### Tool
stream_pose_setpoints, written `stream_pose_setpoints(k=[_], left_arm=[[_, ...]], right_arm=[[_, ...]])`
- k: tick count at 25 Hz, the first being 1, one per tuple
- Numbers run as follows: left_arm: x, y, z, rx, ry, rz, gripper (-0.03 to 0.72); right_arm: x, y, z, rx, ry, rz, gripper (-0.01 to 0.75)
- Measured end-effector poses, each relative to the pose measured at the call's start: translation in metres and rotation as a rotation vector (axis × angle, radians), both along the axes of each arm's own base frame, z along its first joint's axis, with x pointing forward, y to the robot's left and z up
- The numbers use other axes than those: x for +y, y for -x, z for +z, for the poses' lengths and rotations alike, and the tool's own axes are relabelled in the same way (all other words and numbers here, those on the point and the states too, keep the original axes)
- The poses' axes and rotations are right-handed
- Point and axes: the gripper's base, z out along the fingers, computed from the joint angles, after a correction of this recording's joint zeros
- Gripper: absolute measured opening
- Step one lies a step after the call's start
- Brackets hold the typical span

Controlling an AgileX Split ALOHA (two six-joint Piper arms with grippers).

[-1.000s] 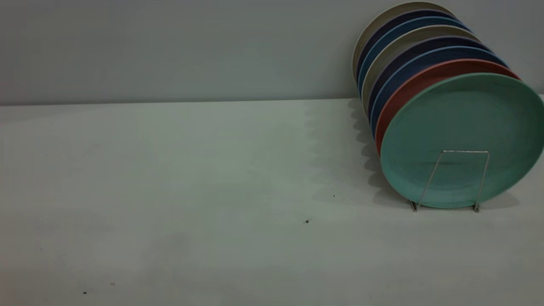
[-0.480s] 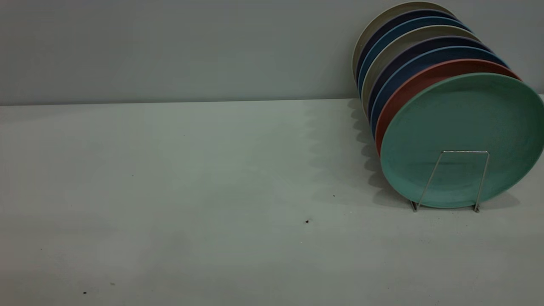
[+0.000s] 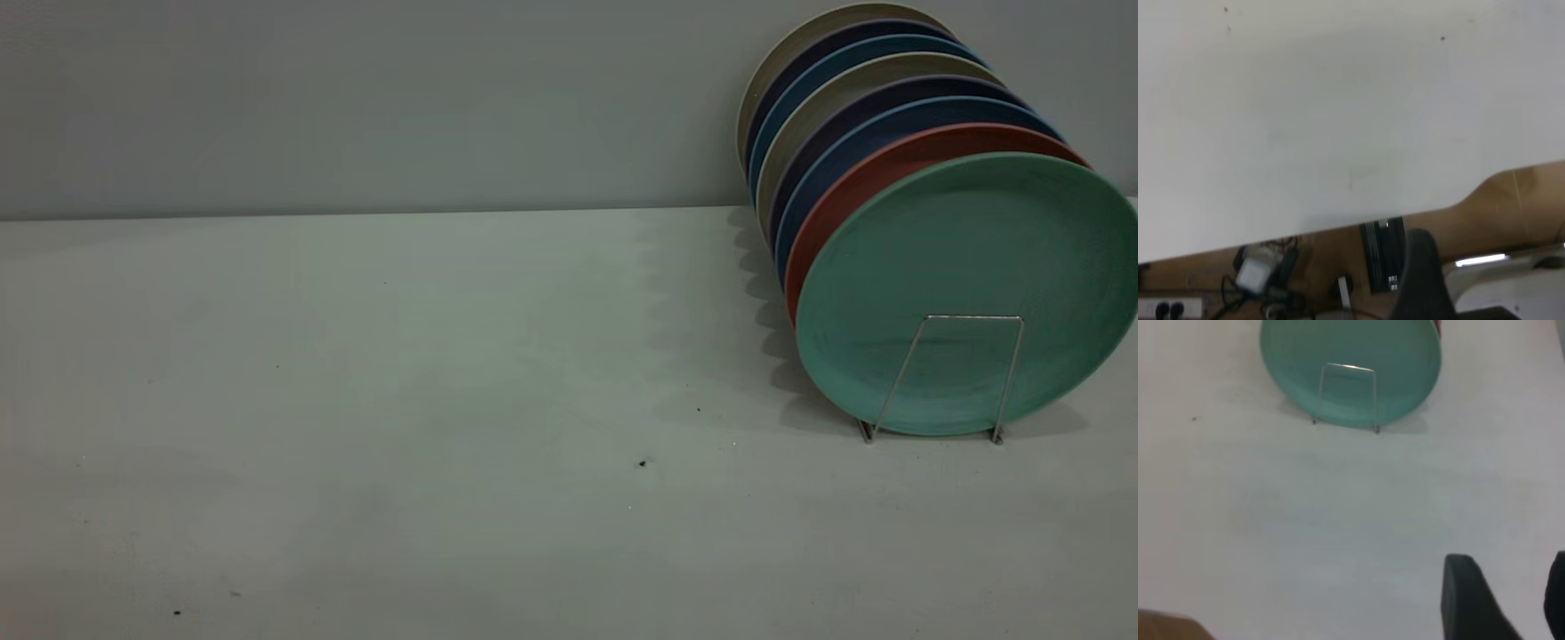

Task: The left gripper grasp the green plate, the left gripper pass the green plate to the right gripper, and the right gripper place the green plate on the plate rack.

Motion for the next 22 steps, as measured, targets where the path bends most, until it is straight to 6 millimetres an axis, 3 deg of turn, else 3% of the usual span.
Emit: stream_pose_setpoints(k=[10, 22], left_arm=[[0.005, 0.05, 0.003, -0.351, 0.037, 0.001, 0.582], [0.005, 0.053, 0.002, -0.354, 0.027, 0.059, 0.582]], right_arm=[[0.0, 0.0, 0.0, 0.0, 0.0, 0.004, 0.241], [0.0, 0.0, 0.0, 0.0, 0.0, 0.004, 0.241]])
